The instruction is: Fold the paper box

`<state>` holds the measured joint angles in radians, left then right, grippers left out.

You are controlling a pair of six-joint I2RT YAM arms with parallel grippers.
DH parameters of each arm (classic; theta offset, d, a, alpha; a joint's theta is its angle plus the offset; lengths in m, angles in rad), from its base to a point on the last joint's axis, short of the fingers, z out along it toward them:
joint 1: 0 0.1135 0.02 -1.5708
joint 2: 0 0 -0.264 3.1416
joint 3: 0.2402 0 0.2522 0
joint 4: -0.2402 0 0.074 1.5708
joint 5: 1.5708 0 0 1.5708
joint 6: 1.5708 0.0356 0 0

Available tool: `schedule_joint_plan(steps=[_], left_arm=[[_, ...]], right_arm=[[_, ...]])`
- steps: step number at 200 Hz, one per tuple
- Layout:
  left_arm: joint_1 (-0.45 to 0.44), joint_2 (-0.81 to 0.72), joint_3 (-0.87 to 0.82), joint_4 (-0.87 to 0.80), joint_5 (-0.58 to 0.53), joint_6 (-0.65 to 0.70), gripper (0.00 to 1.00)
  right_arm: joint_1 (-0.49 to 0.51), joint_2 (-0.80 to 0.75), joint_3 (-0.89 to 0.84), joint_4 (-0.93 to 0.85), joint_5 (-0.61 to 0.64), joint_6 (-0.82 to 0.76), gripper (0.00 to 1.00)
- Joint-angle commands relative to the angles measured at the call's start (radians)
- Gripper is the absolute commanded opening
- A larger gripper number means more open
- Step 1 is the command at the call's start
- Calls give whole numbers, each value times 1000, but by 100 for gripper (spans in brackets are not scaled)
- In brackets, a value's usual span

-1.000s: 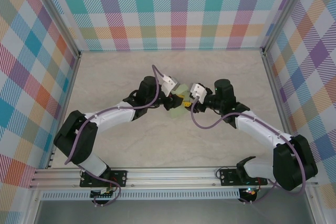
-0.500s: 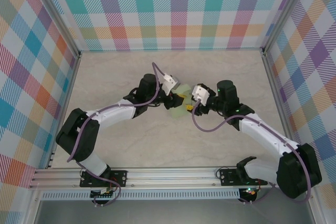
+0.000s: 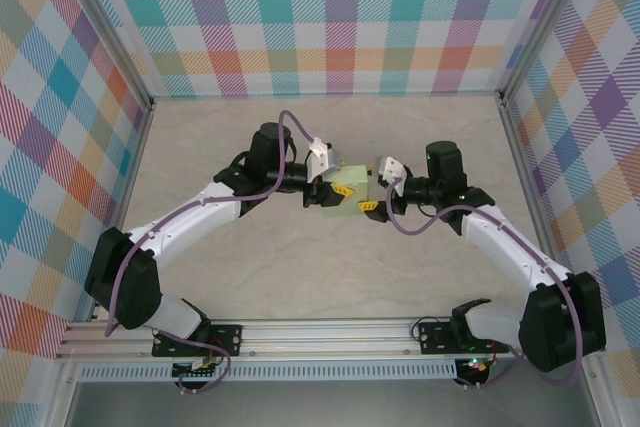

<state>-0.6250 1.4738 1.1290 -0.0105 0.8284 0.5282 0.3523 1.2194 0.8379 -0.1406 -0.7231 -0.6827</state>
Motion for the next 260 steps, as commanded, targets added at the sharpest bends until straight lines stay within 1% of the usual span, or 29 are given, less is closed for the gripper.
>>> schedule_joint_plan(steps=[1, 19, 32, 53, 62, 72, 86, 97, 111, 119, 130, 136, 139, 161, 183, 192, 199, 210, 219, 226, 233, 240, 260], left_arm=[[-15, -20, 21, -28, 48, 43, 43], [-15, -21, 21, -16, 28, 34, 43], [-15, -22, 16, 5, 10, 19, 44], [-15, -20, 2, 62, -30, -31, 47], [-15, -18, -2, 76, -38, -42, 48], [-15, -18, -8, 95, -52, -53, 52], [-15, -19, -14, 101, -78, -58, 60], [-13, -22, -18, 99, -107, -57, 60], [-10, -34, -23, 87, -154, -56, 62], [-3, -45, -27, 78, -190, -59, 70], [10, -67, -40, 67, -241, -70, 80], [19, -80, -50, 65, -271, -83, 97], [24, -89, -55, 63, -284, -90, 100], [74, -150, -114, 64, -390, -164, 100], [144, -211, -178, 68, -539, -289, 100], [174, -228, -196, 56, -628, -341, 100], [194, -240, -206, 33, -709, -375, 100], [218, -259, -215, -18, -880, -427, 100], [237, -275, -224, -52, -995, -472, 100], [258, -285, -233, -72, -1058, -517, 100], [283, -299, -242, -91, -1093, -556, 100], [307, -310, -251, -107, -1104, -589, 100], [347, -327, -264, -142, -1113, -620, 100]], right_arm=[[30, 29, 100, -98, -140, -69, 73], [34, 37, 118, -125, -172, -83, 64], [36, 33, 111, -108, -160, -77, 56], [37, 23, 84, -55, -88, -63, 46], [36, 19, 72, -33, -51, -62, 39], [36, 16, 55, -1, -8, -55, 40], [36, 15, 40, 35, 37, -49, 34], [36, 25, 40, 43, 58, -49, 31], [38, 48, 37, 72, 100, -36, 31], [37, 68, 35, 90, 136, -37, 31], [47, 107, 40, 106, 222, -50, 32], [52, 128, 46, 111, 271, -64, 32], [57, 141, 49, 115, 299, -74, 33], [107, 239, 72, 190, 538, -127, 35], [176, 348, 127, 264, 773, -165, 35], [205, 398, 156, 287, 873, -169, 35], [229, 439, 193, 291, 978, -155, 36], [266, 501, 260, 247, 1104, -136, 35], [297, 545, 288, 256, 1198, -119, 36], [319, 573, 295, 274, 1244, -116, 37], [340, 600, 297, 300, 1282, -110, 39], [356, 627, 301, 319, 1314, -96, 42], [385, 690, 335, 297, 1355, -44, 44]])
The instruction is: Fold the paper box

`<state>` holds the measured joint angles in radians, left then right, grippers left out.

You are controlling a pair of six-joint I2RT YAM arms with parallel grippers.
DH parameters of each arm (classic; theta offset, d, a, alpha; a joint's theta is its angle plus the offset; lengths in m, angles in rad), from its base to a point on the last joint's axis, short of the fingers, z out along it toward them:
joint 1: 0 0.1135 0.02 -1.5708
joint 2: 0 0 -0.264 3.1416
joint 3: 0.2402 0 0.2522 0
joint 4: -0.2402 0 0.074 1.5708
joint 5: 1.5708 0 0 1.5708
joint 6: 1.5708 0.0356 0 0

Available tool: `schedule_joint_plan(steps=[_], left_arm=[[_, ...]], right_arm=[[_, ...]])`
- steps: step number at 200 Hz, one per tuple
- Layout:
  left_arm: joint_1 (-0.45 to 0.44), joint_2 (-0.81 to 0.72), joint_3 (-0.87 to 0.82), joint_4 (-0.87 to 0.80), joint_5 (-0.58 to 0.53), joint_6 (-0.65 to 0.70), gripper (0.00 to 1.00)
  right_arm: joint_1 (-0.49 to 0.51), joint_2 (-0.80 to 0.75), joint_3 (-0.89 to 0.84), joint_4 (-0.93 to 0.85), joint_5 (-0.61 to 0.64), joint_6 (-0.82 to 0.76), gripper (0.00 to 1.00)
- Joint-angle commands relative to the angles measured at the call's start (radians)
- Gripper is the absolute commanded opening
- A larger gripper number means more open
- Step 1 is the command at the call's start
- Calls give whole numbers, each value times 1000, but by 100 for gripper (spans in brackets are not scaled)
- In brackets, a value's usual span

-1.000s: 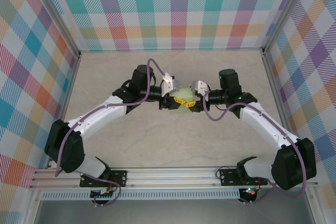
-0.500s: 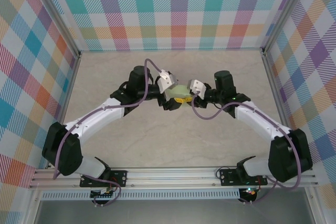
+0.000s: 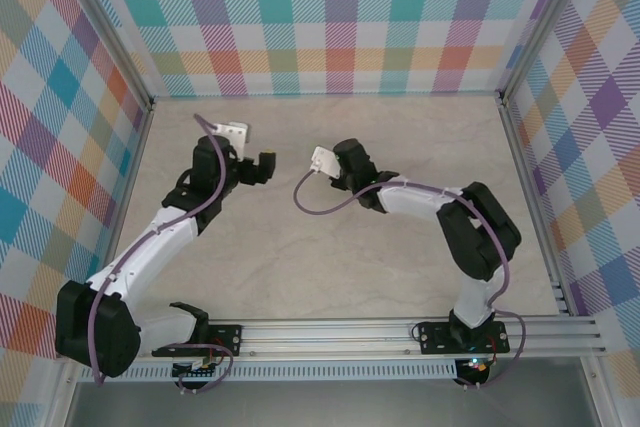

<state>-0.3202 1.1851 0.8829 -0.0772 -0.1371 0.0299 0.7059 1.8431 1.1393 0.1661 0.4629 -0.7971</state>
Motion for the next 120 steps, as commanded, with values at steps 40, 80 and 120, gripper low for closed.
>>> schedule_joint_plan(steps=[40, 80, 120], left_arm=[[72, -29, -24, -93, -86, -67, 100], [73, 6, -18, -78, -93, -73, 100], [73, 89, -7, -45, -118, -76, 100]], right_arm=[[42, 13, 23, -121, 11, 254, 74], [32, -181, -74, -192, -286, 293, 92], [-53, -340, -99, -326, -733, 264, 100]])
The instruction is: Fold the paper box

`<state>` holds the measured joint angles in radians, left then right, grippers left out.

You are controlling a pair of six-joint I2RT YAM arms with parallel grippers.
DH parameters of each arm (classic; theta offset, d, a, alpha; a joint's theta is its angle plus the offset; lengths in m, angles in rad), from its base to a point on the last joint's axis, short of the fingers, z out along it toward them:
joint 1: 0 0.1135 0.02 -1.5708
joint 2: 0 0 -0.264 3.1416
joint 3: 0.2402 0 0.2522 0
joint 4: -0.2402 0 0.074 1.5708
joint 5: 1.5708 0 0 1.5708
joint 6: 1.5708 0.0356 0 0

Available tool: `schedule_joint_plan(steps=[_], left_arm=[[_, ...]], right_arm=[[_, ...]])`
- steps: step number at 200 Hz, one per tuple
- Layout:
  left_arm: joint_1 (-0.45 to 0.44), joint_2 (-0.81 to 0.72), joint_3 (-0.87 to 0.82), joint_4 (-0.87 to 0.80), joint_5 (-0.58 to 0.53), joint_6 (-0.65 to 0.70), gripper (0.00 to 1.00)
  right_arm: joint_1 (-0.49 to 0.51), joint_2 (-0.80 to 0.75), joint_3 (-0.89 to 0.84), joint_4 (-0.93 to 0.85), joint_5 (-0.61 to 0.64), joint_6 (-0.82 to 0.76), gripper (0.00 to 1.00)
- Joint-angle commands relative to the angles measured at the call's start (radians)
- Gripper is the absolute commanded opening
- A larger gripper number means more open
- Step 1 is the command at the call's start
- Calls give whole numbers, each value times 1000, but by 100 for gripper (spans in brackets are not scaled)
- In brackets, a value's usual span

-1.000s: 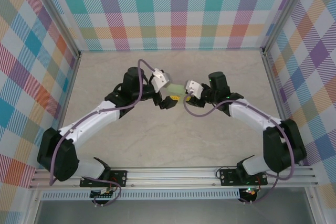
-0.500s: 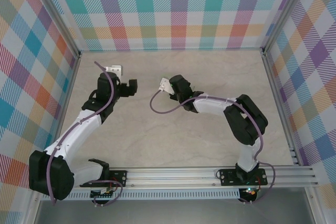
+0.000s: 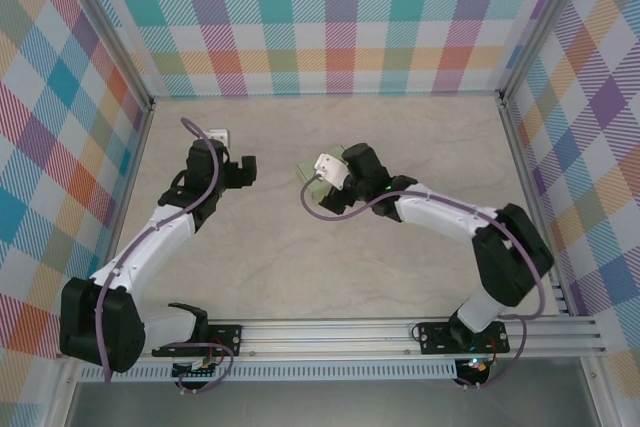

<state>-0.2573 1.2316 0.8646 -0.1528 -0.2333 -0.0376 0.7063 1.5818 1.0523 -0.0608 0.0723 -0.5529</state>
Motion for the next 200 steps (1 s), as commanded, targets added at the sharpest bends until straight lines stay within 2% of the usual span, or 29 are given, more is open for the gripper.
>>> schedule_joint_plan(steps=[1, 38, 56, 79, 109, 121, 136, 155, 184, 200], left_arm=[[10, 44, 10, 31, -23, -8, 100], [11, 99, 40, 50, -50, 19, 100], [10, 98, 39, 85, -49, 25, 100], [12, 61, -27, 205, 18, 77, 100], [24, 40, -147, 399, 38, 101, 100], [33, 66, -171, 448, 27, 79, 100], [57, 118, -192, 494, 63, 64, 100], [87, 180, -262, 662, 122, 48, 100], [99, 258, -232, 734, 152, 118, 100], [109, 287, -217, 754, 151, 132, 100]], right_arm=[[-57, -82, -13, -98, -345, 22, 100], [-222, -244, -49, 33, -332, 182, 100], [-298, -335, -110, 154, -183, 251, 100], [-385, -411, -197, 216, 92, 303, 100], [-535, -521, -397, 307, 228, 483, 100], [-575, -539, -474, 346, 237, 516, 100], [-602, -527, -566, 422, 226, 546, 100], [-627, -464, -666, 577, 214, 600, 100], [-642, -266, -718, 824, 154, 604, 100], [-642, -153, -690, 886, 129, 579, 100]])
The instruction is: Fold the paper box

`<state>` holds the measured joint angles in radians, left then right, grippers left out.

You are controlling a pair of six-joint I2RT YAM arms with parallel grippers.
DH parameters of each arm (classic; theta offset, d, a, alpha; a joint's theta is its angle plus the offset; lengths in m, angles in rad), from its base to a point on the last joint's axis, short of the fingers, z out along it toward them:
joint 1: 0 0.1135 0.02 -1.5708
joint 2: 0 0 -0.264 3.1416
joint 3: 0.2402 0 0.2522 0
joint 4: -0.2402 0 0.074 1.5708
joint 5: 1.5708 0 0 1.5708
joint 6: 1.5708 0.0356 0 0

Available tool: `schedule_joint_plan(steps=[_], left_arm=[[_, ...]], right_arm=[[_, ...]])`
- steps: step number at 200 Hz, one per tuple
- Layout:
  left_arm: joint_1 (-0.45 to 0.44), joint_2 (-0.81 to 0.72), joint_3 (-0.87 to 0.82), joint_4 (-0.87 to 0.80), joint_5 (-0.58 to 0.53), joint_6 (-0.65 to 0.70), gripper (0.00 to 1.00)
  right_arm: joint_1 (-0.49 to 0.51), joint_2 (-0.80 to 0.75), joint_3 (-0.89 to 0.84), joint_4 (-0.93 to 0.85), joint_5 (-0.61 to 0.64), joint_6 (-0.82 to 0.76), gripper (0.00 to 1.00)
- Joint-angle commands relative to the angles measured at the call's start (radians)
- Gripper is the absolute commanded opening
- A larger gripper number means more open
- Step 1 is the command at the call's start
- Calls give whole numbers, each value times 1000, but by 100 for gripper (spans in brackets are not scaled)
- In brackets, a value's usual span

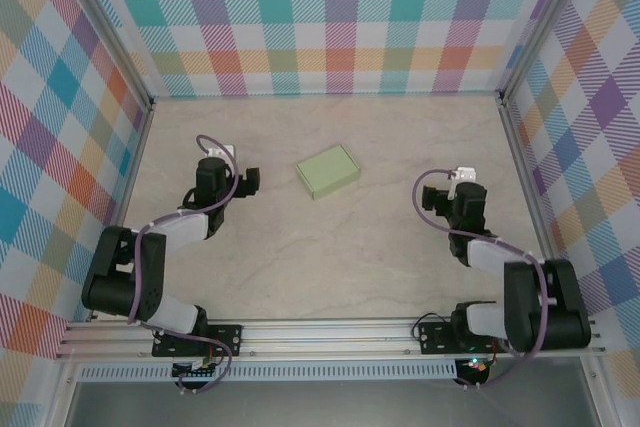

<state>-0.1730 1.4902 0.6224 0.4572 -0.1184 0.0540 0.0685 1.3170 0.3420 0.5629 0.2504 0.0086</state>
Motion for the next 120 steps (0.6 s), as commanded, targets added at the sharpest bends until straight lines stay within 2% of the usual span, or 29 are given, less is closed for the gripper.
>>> schedule_joint_plan(steps=[1, 17, 32, 40, 48, 55, 63, 92, 100, 112, 120], left_arm=[[26, 31, 24, 150, 38, 38, 100], [67, 81, -4, 242, 72, -46, 100], [85, 114, -13, 273, 121, -76, 100], [79, 109, 0, 240, 147, -60, 100], [71, 100, 13, 212, 149, -51, 100], [71, 90, 22, 190, 155, -49, 100], [72, 77, 21, 178, 149, -55, 100], [67, -2, -13, 156, 156, -59, 100], [67, -41, -20, 114, 142, -50, 100], [67, -107, -4, -38, 81, 13, 100], [76, -146, -27, -57, 61, 53, 100]], right_arm=[[-4, 118, 24, 259, -46, 20, 100], [-9, 172, 91, 186, -91, 9, 100], [-24, 188, 53, 259, -89, 27, 100], [-24, 223, 25, 365, -78, 29, 100], [-24, 196, 39, 281, -94, 30, 100], [-24, 217, 39, 324, -94, 20, 100], [-25, 203, 47, 278, -96, 26, 100], [-25, 207, 47, 287, -95, 25, 100], [-24, 209, 45, 295, -95, 23, 100], [-25, 211, 44, 297, -96, 22, 100], [-24, 209, 46, 293, -96, 24, 100]])
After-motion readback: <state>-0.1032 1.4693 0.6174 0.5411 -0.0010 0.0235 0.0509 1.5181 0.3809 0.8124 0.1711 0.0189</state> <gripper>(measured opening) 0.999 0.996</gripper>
